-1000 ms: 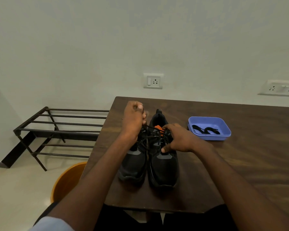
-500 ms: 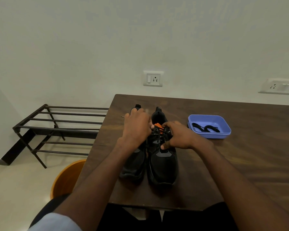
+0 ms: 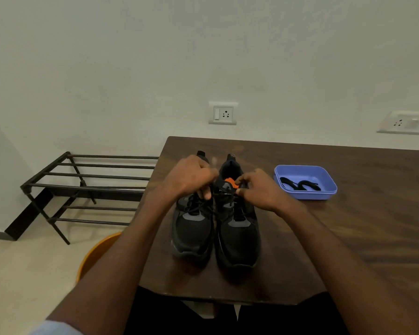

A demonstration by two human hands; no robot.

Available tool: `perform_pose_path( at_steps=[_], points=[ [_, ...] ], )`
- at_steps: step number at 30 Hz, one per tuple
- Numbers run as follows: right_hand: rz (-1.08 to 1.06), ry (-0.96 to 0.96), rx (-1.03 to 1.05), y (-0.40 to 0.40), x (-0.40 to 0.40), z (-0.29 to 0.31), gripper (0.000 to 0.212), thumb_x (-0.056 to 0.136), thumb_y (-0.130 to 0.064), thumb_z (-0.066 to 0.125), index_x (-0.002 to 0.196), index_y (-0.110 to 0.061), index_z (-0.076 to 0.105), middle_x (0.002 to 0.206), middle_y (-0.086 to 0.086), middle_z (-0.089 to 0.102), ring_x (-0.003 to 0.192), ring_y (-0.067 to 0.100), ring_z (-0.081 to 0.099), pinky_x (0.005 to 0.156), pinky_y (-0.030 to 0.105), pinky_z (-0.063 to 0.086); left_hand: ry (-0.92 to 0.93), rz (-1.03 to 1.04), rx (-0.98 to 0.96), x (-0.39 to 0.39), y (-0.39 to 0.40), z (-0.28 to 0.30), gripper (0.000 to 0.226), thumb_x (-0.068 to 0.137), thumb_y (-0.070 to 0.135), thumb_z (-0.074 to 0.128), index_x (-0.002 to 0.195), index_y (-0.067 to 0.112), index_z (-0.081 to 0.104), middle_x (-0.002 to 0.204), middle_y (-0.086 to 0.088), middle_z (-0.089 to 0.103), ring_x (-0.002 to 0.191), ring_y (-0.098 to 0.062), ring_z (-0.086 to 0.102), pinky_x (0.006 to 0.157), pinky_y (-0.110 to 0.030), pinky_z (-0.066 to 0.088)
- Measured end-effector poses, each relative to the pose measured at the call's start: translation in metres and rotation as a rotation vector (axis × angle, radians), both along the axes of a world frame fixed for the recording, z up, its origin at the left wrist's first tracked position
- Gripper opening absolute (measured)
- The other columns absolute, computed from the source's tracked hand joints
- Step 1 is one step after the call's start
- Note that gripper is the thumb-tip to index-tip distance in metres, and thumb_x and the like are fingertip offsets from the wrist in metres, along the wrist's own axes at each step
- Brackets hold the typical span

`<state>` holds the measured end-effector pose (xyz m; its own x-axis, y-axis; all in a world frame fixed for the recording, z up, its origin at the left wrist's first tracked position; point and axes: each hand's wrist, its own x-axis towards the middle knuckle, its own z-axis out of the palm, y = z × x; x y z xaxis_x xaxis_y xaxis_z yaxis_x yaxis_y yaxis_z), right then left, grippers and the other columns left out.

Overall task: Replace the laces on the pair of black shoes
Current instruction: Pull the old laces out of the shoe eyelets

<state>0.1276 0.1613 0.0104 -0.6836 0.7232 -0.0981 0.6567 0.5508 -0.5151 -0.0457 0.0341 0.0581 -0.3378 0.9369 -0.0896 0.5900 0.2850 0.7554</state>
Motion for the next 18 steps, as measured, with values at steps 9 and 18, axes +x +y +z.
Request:
perform_pose_path(
  at_steps=[9, 18],
  points=[
    [-0.076, -0.045, 0.134, -0.01, -0.016, -0.005, 0.019, 0.099, -0.013, 0.06, 0.097, -0.014, 0.079, 0.121, 0.017, 0.061, 0.111, 0.032, 0.059, 0.078, 0.033, 0.045, 0.443, -0.051, 0.119, 0.001, 0.014, -0.022, 0.023, 0.092, 0.026, 0.073, 0.114, 0.023, 0.069, 0.11, 0.005, 0.069, 0.094, -0.012, 0.064, 0.09, -0.035, 0.056],
    [-0.465, 0.287, -0.288, -0.002, -0.009, 0.004, 0.014, 0.083, -0.008, 0.07, 0.085, 0.005, 0.076, 0.085, 0.021, 0.076, 0.074, 0.029, 0.075, 0.074, 0.048, 0.065, 0.562, -0.253, -0.04, 0.018, 0.02, -0.043, 0.08, 0.079, 0.048, 0.083, 0.147, 0.029, 0.045, 0.142, 0.002, 0.06, 0.139, -0.024, 0.048, 0.127, -0.045, 0.005]
  ],
)
